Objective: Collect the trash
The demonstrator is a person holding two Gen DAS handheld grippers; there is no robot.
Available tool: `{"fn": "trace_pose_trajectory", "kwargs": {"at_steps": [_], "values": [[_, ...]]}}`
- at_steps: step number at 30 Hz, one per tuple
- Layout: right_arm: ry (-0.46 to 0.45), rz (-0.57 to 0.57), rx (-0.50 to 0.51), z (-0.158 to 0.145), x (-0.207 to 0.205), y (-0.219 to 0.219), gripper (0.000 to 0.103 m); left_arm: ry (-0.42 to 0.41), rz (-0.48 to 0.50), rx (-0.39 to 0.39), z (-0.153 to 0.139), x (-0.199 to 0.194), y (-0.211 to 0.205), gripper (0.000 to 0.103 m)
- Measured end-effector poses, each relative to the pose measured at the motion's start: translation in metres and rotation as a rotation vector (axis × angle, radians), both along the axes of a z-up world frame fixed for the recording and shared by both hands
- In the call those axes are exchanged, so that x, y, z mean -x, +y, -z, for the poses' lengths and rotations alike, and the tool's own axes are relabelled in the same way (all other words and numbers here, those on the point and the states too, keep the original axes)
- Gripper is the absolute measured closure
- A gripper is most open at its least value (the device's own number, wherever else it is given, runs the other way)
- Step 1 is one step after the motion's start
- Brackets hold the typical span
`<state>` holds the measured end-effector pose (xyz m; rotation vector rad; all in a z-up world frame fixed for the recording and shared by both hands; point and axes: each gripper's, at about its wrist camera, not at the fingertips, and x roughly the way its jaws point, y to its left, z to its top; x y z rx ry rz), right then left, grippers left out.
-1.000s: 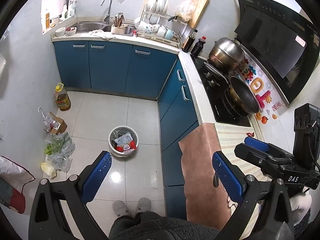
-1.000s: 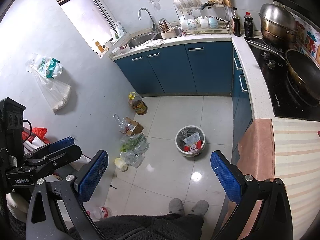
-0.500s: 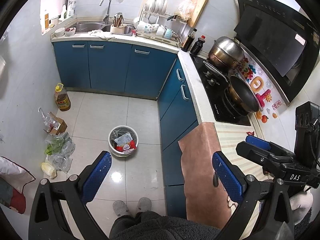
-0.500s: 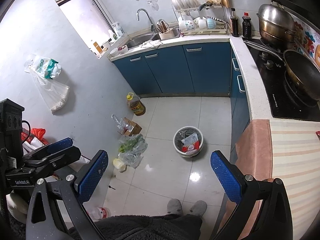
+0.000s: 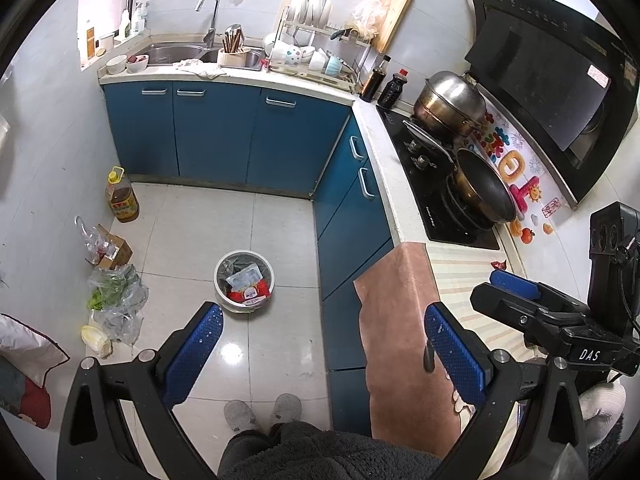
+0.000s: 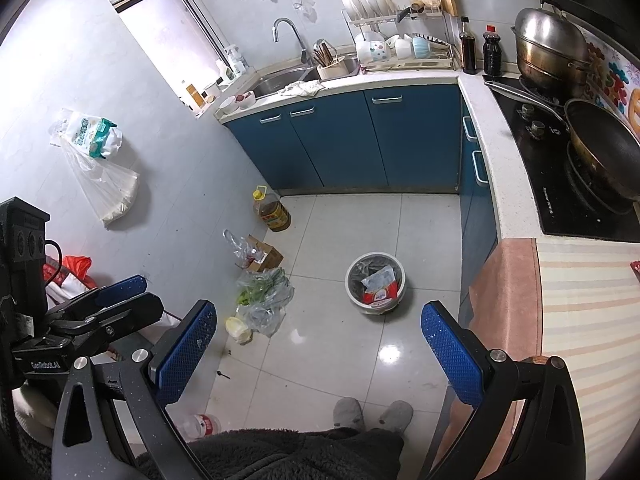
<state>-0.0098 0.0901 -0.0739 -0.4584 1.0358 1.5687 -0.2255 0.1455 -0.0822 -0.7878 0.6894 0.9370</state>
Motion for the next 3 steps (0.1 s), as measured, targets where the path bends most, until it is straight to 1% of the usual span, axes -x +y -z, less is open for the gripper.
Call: {"fn": "trace_pose_trajectory", "kwargs": {"at_steps": [3], "values": [[0.000, 0.001, 0.000, -0.0001, -0.0001, -0.0003, 0.000, -0.005, 0.009, 0.006, -0.0003, -0.0035, -0.0004, 0.000]]}}
